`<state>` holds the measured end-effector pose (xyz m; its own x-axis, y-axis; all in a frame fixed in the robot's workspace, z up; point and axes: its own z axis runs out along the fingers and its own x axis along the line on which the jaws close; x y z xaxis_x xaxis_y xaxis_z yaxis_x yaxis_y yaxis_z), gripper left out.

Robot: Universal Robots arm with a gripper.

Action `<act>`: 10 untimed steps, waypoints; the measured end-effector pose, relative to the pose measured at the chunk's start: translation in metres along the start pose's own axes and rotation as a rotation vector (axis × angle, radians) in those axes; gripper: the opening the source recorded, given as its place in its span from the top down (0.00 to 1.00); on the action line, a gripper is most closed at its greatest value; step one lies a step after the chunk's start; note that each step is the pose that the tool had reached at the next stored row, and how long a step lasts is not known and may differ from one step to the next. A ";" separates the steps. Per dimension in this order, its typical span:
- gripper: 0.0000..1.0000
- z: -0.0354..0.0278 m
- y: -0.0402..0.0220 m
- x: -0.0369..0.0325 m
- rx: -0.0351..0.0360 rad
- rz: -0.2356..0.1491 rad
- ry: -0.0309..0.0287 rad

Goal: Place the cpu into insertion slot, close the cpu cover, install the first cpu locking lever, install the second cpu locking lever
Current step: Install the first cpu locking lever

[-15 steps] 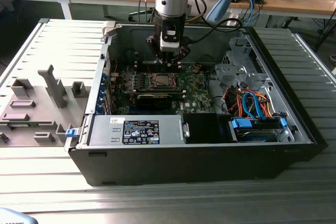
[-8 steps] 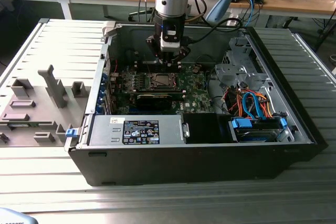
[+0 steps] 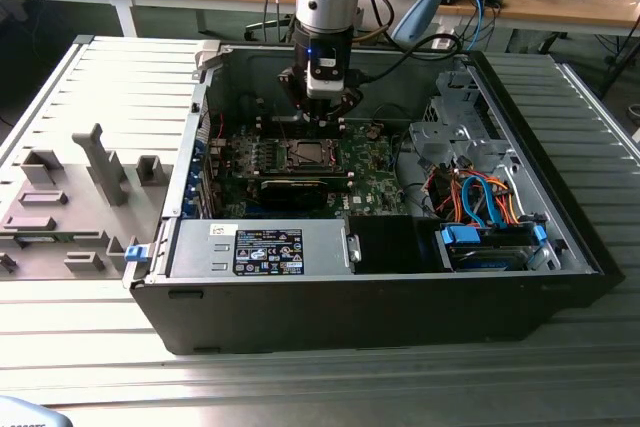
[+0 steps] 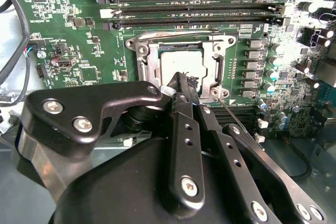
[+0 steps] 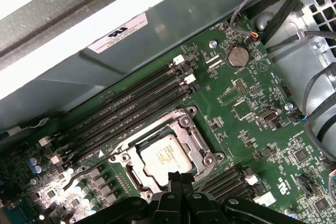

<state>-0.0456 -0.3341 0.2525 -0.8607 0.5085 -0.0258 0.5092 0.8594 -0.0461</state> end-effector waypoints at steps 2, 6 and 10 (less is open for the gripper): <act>0.89 0.0000 0.0000 0.0000 -0.0001 -0.002 -0.0002; 0.89 0.0000 0.0000 0.0000 -0.0002 -0.009 -0.0005; 0.89 0.0000 0.0000 0.0000 -0.0004 -0.017 -0.0008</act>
<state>-0.0455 -0.3341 0.2525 -0.8690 0.4941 -0.0259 0.4947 0.8678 -0.0461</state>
